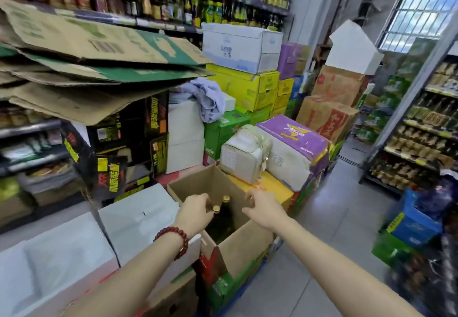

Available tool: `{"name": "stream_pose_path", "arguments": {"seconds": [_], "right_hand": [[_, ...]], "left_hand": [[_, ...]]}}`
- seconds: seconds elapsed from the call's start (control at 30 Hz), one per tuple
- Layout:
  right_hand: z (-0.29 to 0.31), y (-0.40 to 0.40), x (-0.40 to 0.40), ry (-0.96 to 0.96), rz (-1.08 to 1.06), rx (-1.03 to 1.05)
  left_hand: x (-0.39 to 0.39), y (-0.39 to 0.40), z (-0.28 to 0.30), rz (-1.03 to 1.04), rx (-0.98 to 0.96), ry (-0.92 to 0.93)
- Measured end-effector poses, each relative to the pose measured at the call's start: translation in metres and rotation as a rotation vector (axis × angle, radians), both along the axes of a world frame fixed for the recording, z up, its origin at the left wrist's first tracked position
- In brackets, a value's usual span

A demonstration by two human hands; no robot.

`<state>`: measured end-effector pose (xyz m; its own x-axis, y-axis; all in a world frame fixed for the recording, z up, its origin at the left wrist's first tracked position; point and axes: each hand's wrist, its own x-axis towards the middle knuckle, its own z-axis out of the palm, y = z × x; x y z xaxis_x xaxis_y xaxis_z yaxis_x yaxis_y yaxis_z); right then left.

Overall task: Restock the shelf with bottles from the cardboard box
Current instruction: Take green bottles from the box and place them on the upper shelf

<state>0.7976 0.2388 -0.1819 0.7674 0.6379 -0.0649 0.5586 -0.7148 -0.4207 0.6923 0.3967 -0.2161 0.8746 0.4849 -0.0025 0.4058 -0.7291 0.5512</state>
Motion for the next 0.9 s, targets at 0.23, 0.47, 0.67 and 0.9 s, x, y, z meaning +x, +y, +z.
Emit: {"name": "stream_pose_path", "arguments": {"seconds": [0.23, 0.47, 0.67, 0.9], "right_hand": [[-0.049, 0.042, 0.093, 0.115, 0.202, -0.091], [-0.114, 0.077, 0.128, 0.304, 0.269, -0.071], [-0.175, 0.108, 0.134, 0.436, 0.189, -0.028], [-0.226, 0.131, 0.138, 0.529, 0.119, -0.028]], "left_hand": [[0.050, 0.027, -0.047, 0.299, -0.093, 0.108], [0.078, 0.034, -0.101, 0.429, -0.133, 0.128], [0.093, 0.043, -0.152, 0.497, -0.114, 0.017], [0.076, 0.049, -0.192, 0.484, -0.422, -0.110]]}}
